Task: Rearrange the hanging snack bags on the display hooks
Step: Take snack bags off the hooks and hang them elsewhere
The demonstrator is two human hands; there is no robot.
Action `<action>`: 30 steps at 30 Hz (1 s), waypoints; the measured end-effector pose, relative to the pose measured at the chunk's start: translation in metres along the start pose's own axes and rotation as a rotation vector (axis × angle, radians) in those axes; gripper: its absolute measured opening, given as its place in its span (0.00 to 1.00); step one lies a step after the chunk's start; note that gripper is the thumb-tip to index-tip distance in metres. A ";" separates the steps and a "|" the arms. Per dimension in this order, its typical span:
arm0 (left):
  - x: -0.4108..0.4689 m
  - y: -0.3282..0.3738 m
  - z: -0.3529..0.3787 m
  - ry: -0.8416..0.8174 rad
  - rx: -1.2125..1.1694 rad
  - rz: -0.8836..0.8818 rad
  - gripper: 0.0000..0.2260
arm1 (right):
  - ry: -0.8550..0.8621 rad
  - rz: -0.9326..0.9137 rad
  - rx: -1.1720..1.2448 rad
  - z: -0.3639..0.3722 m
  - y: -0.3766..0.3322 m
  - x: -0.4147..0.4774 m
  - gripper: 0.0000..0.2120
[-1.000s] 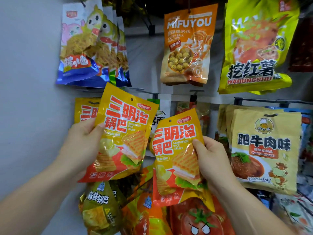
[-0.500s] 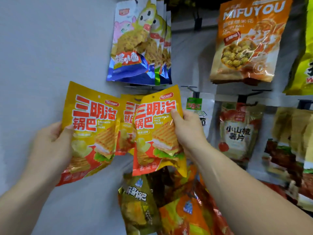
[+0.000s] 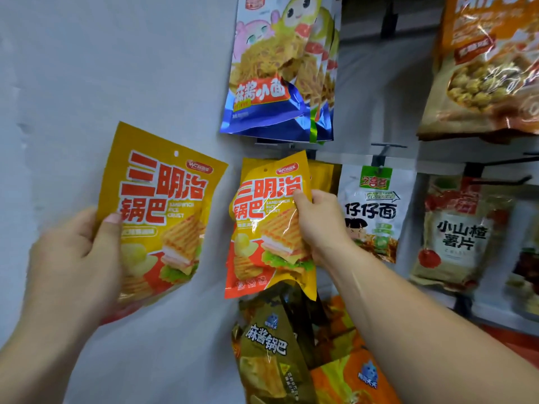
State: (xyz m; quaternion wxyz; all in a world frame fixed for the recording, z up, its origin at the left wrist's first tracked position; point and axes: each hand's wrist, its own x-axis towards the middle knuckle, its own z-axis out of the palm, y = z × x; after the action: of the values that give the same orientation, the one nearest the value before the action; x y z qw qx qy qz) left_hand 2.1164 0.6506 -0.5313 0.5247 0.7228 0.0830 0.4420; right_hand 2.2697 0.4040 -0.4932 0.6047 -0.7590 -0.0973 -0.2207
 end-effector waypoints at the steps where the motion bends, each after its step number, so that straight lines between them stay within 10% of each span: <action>1: 0.004 -0.004 0.002 0.017 -0.059 0.010 0.12 | 0.014 0.002 0.005 0.000 0.000 0.001 0.17; 13: -0.002 -0.014 0.021 -0.043 -0.228 -0.042 0.17 | 0.155 -0.055 -0.079 0.001 0.004 0.005 0.20; 19: -0.011 -0.015 0.034 -0.039 -0.249 -0.087 0.12 | 0.205 -0.283 -0.518 -0.010 0.006 -0.003 0.25; 22: -0.013 -0.019 0.039 -0.048 -0.259 -0.142 0.14 | 0.235 -0.404 -0.752 -0.019 0.011 -0.001 0.12; 24: -0.013 -0.023 0.043 -0.057 -0.282 -0.171 0.15 | 0.276 -0.551 -0.845 -0.024 0.017 0.002 0.27; 28: -0.014 -0.030 0.051 -0.066 -0.358 -0.237 0.16 | 0.048 -1.092 -1.207 -0.021 0.024 0.007 0.31; 30: -0.014 -0.033 0.054 -0.073 -0.375 -0.261 0.15 | -0.164 -1.026 -1.404 -0.015 0.020 0.012 0.34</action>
State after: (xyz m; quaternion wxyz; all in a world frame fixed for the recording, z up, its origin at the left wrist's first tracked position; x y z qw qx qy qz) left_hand 2.1585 0.6198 -0.5693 0.7051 0.6114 0.0731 0.3516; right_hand 2.2849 0.3829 -0.5026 -0.1856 -0.8323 -0.3115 -0.4193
